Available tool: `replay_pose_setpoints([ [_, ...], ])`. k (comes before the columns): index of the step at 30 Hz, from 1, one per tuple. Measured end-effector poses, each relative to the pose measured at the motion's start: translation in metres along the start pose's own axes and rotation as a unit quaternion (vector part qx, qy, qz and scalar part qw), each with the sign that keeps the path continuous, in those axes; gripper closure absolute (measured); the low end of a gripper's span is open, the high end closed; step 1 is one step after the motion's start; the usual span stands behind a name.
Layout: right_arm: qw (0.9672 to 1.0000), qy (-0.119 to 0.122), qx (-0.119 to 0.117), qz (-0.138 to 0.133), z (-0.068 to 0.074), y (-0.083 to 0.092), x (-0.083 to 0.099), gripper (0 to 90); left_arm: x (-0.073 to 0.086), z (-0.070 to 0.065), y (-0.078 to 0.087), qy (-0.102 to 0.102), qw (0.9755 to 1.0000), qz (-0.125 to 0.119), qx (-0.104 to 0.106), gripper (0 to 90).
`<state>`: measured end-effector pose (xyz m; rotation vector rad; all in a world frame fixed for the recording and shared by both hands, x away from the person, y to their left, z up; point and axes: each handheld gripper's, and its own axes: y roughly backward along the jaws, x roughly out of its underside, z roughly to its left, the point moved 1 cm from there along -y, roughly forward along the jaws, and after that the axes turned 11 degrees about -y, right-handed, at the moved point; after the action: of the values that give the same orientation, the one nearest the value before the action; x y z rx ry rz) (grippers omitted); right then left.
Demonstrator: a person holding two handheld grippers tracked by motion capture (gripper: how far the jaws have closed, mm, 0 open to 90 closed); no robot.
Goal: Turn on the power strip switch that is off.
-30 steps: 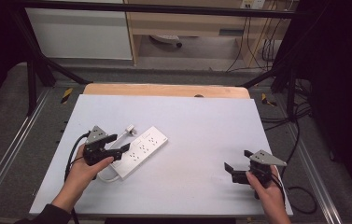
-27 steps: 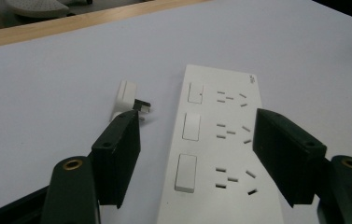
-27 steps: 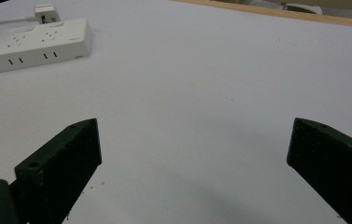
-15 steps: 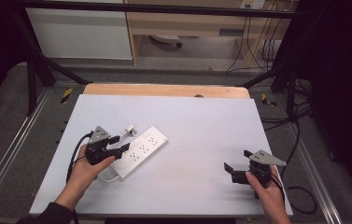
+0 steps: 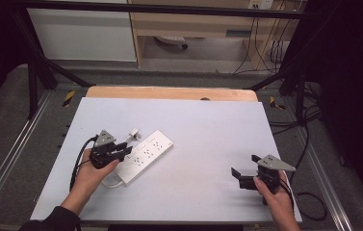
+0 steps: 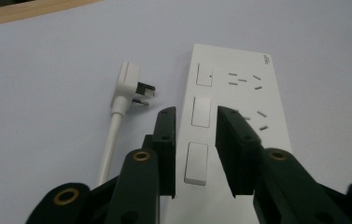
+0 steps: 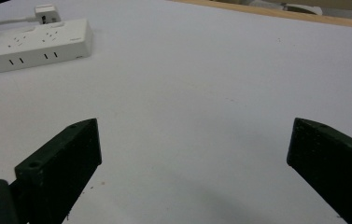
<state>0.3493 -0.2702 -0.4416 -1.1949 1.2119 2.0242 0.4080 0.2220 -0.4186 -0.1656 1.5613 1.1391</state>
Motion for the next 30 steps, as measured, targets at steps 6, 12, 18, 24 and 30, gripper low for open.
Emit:
replay_pose_setpoints([
  [6,1.0000,0.000,0.000,0.000,0.000,0.000,0.000,3.5,0.000,-0.001,-0.002,-0.001,1.0000,0.004,0.001,76.2],
  [12,1.0000,0.000,-0.001,0.000,0.000,0.000,0.000,3.5,0.001,-0.001,-0.005,-0.003,0.9999,0.010,-0.001,77.1],
  [18,1.0000,0.000,-0.001,0.000,0.000,0.000,0.000,3.5,0.001,-0.002,-0.009,-0.006,0.9998,0.019,0.002,79.3],
  [24,1.0000,-0.002,-0.001,0.000,0.000,0.000,0.000,3.6,0.003,-0.002,-0.013,-0.004,0.9996,0.026,0.007,84.0],
  [30,1.0000,-0.001,-0.002,0.000,0.000,0.000,0.000,3.6,0.004,-0.002,-0.014,-0.002,0.9994,0.033,0.009,87.1],
])
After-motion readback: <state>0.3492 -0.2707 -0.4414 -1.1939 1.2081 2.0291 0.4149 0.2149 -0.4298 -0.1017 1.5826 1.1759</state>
